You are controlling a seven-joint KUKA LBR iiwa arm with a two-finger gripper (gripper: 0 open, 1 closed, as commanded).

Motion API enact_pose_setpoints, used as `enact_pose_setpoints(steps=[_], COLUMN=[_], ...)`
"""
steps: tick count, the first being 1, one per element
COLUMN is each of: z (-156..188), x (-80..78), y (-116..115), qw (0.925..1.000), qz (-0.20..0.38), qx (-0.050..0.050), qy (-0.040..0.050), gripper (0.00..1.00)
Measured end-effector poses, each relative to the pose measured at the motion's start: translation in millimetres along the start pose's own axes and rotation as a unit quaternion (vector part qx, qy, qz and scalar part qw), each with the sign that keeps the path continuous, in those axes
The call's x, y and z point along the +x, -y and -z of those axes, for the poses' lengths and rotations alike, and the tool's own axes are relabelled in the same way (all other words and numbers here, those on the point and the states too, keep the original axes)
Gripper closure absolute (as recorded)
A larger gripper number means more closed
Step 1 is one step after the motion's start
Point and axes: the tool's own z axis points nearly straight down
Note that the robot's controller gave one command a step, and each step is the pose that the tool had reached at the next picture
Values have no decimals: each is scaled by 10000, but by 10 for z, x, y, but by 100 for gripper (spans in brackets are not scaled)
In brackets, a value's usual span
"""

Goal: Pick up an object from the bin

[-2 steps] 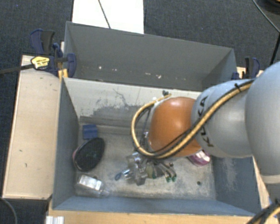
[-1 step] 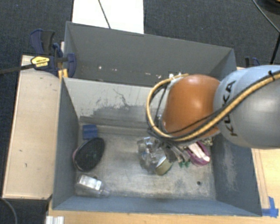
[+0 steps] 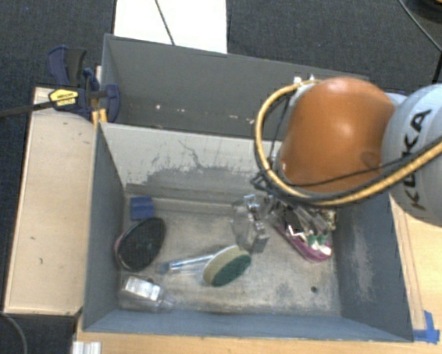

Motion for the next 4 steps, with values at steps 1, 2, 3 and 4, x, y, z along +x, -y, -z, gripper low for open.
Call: enact_pose_setpoints(steps=[1,2,3,4], z=[-876,-1568,-491,-1209], x=[257,68,427,318], y=[351,-98,129,-206], qw=[9953,9983,9895,9977], qz=[-970,584,1448,681], qx=[0,9,0,-13], qy=[-71,-21,-17,-69], gripper=[100,100,100,100])
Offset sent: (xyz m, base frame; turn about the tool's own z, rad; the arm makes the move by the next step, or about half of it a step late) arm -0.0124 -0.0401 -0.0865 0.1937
